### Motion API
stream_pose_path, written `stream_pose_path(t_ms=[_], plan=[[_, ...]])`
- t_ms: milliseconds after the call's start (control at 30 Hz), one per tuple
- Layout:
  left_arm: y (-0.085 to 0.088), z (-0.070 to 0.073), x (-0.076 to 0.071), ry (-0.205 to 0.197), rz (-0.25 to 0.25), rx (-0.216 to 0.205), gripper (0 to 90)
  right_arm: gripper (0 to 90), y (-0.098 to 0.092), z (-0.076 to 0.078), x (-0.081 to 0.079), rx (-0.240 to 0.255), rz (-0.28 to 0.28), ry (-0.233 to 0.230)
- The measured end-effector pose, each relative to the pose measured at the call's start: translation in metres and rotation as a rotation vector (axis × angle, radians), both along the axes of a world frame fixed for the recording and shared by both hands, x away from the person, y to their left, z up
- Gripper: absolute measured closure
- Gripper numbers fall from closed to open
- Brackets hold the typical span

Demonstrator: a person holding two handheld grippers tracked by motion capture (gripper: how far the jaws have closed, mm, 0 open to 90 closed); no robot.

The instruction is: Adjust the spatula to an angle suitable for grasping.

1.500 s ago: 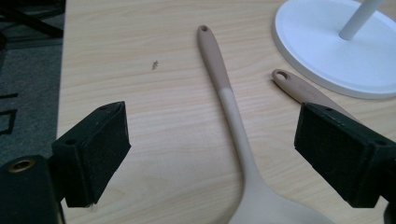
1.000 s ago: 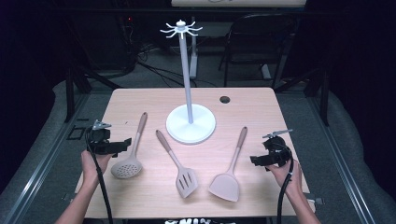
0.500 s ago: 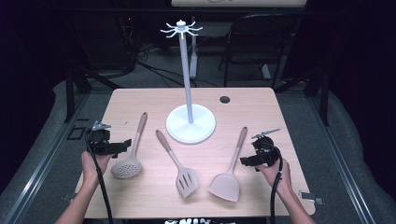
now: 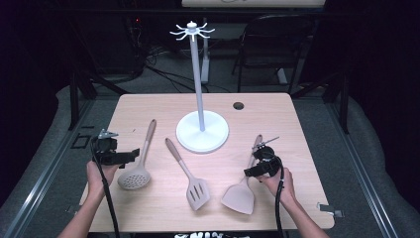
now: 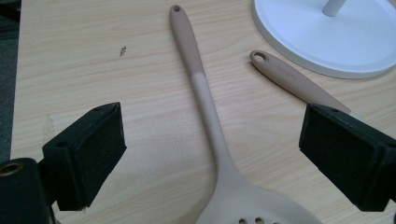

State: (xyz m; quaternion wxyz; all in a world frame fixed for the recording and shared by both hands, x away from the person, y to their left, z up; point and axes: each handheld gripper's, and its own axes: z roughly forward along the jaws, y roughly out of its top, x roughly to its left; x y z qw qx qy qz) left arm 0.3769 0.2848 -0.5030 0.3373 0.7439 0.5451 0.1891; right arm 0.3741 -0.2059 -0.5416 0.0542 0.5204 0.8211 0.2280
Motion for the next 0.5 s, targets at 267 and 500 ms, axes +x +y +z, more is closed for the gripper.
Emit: stream_pose_path(t_ms=[267,500], plan=[[-0.0027,-0.0009,0.0010,0.007,-0.009,0.007,7.0,42.2,0.0039,-0.0025,0.0033,0.017,-0.001,0.009],[-0.0045,-0.0014,0.0006,0.011,-0.013,0.010,7.1,44.5,0.0085,-0.0062,0.0042,0.010,-0.003,0.007]])
